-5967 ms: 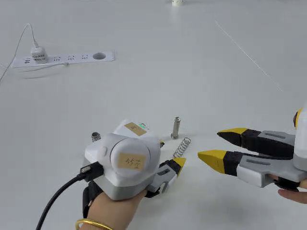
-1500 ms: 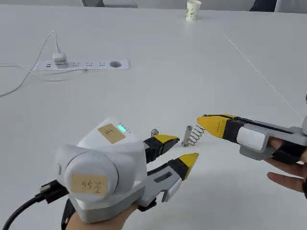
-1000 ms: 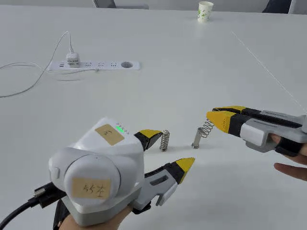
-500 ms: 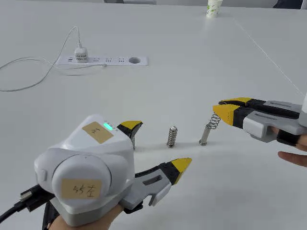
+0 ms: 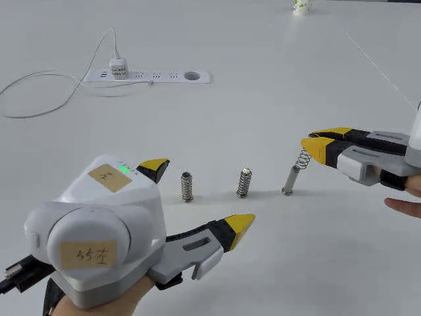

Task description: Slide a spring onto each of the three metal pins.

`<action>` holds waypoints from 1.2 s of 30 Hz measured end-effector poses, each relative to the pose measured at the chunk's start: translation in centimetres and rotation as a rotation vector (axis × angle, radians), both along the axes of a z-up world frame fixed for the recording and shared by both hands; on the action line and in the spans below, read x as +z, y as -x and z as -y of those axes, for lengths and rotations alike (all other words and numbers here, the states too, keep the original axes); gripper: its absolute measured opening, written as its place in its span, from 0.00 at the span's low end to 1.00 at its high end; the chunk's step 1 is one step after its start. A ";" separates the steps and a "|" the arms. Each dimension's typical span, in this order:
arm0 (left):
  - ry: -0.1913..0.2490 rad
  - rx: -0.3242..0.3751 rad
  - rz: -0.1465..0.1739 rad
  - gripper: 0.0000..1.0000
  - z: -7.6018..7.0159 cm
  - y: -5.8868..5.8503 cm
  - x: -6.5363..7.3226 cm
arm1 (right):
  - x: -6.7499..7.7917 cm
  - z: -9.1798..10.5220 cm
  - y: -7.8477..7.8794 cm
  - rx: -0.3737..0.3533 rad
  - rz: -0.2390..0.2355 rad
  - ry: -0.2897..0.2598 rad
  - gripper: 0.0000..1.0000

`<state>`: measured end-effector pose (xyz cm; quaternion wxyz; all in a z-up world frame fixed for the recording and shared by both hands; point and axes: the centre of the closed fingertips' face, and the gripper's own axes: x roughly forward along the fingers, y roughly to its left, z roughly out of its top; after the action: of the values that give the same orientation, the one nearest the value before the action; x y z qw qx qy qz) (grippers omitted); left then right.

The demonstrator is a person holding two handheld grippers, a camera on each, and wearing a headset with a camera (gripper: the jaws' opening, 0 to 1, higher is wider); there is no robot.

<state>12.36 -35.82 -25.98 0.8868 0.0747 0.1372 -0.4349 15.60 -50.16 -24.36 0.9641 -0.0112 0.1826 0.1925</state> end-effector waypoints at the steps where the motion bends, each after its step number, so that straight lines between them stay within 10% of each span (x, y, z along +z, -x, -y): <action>1: -0.008 -0.002 0.005 0.82 -0.1 0.0 0.0 | -0.2 0.1 -0.1 -0.004 -0.003 -0.003 0.11; 36: -0.015 0.038 -0.034 0.88 -0.9 -0.4 -1.2 | -3.9 -1.0 0.3 0.010 -0.042 0.166 0.11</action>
<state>12.73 -34.89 -27.14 0.8919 0.0715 0.1570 -0.4181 15.26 -49.16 -28.27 0.9549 -0.0878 0.2179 0.1818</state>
